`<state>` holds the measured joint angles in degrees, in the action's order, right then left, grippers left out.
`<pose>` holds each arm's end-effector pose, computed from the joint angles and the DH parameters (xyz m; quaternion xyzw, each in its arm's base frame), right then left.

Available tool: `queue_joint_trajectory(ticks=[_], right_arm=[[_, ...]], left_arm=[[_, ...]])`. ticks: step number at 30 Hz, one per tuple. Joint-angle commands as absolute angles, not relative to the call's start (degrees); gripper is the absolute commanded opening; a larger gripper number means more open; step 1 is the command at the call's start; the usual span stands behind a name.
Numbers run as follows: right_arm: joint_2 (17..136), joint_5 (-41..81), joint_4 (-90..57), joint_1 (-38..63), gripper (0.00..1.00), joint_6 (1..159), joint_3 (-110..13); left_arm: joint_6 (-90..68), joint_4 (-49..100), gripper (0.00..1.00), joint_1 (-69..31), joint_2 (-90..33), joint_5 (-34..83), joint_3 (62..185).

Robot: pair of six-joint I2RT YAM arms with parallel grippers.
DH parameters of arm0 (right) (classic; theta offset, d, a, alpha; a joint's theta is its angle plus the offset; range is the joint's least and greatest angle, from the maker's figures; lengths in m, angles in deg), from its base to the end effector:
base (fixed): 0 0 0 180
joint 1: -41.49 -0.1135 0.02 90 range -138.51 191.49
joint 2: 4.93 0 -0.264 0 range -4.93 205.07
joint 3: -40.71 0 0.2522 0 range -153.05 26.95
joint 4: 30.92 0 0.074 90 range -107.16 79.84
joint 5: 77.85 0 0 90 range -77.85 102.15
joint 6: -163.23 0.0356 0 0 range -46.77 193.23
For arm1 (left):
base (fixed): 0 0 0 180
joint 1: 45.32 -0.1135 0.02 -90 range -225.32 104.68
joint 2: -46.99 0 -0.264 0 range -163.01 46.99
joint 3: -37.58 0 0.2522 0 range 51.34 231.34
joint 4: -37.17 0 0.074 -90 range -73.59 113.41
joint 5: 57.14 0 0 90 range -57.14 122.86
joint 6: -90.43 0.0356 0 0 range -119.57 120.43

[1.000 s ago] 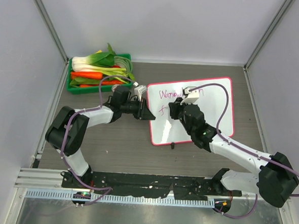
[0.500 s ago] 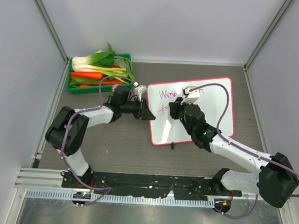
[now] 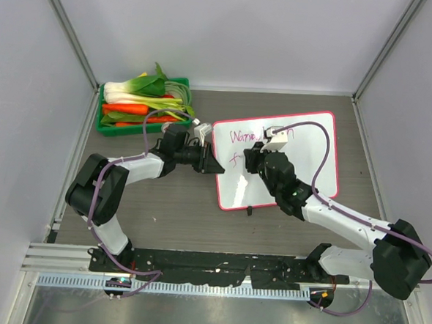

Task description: Write a sentence on the whiteboard

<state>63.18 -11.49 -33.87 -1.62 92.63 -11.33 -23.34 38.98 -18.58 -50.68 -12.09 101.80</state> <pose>0.2052 0.1726 0.2645 -0.0329 0.7765 0.1786 0.6034 0.3014 -0.1800 0.1841 0.2072 0.8017 -0.4941 0.2651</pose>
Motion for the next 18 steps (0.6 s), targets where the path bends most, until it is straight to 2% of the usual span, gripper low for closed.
queue_joint_trajectory(ticks=[1,18], right_arm=[[62.3,-14.0,-33.3,-1.5,0.01,92.1,-10.5],[59.9,-11.1,-31.6,-1.5,0.01,92.7,-7.8]], left_arm=[[-16.2,33.8,0.00,-16.9,-52.9,-6.5,101.0],[-16.2,33.7,0.00,-17.1,-53.0,-6.6,101.1]])
